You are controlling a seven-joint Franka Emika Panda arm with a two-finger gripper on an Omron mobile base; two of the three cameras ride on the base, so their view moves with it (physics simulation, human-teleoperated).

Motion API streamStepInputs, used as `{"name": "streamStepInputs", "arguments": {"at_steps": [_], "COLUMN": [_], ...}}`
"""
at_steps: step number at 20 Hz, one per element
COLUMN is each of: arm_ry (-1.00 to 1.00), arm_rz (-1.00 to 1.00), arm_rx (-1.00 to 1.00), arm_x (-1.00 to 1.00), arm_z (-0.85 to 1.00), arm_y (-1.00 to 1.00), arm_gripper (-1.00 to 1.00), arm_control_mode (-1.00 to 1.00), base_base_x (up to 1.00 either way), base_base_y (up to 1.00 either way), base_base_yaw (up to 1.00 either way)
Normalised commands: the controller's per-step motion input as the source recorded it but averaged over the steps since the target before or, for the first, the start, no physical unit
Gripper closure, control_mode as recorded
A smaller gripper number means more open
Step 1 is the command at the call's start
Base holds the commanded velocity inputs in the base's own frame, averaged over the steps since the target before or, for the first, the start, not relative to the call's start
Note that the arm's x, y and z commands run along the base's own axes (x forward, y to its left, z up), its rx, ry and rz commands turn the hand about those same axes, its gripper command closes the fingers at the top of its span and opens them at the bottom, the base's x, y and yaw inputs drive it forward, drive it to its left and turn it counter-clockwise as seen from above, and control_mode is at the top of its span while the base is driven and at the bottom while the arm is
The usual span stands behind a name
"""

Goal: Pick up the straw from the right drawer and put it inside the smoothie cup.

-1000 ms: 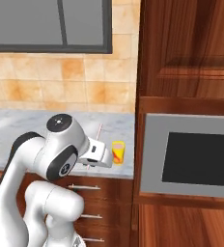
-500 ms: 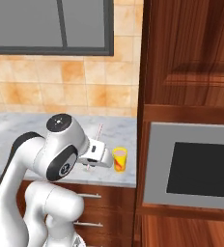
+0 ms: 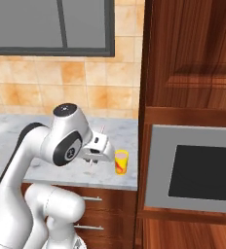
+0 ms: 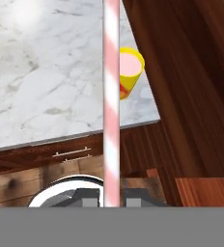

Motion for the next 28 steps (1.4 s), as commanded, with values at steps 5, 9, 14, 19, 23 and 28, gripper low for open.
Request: {"name": "streamStepInputs", "arguments": {"at_steps": [5, 9, 14, 19, 23, 28], "arm_ry": [0.27, 0.39, 0.5, 0.5, 0.12, 0.05], "arm_rz": [0.0, -0.01, 0.0, -0.01, 0.0, 0.0], "arm_rx": [0.0, 0.0, 0.0, 0.0, 0.0, 0.0], "arm_x": [0.28, 0.38, 0.4, 0.21, 0.01, 0.0], "arm_z": [0.15, 0.14, 0.12, 0.0, -0.02, -0.01], "arm_y": [0.01, 0.04, 0.0, 0.0, 0.0, 0.0], "arm_gripper": [1.0, 1.0, 1.0, 1.0, 1.0, 1.0], "arm_control_mode": [-1.0, -1.0, -1.0, -1.0, -1.0, -1.0], "base_base_x": [0.0, 0.0, 0.0, 0.0, 0.0, 0.0], "base_base_y": [0.0, 0.0, 0.0, 0.0, 0.0, 0.0], "base_base_yaw": [0.0, 0.0, 0.0, 0.0, 0.0, 0.0]}}
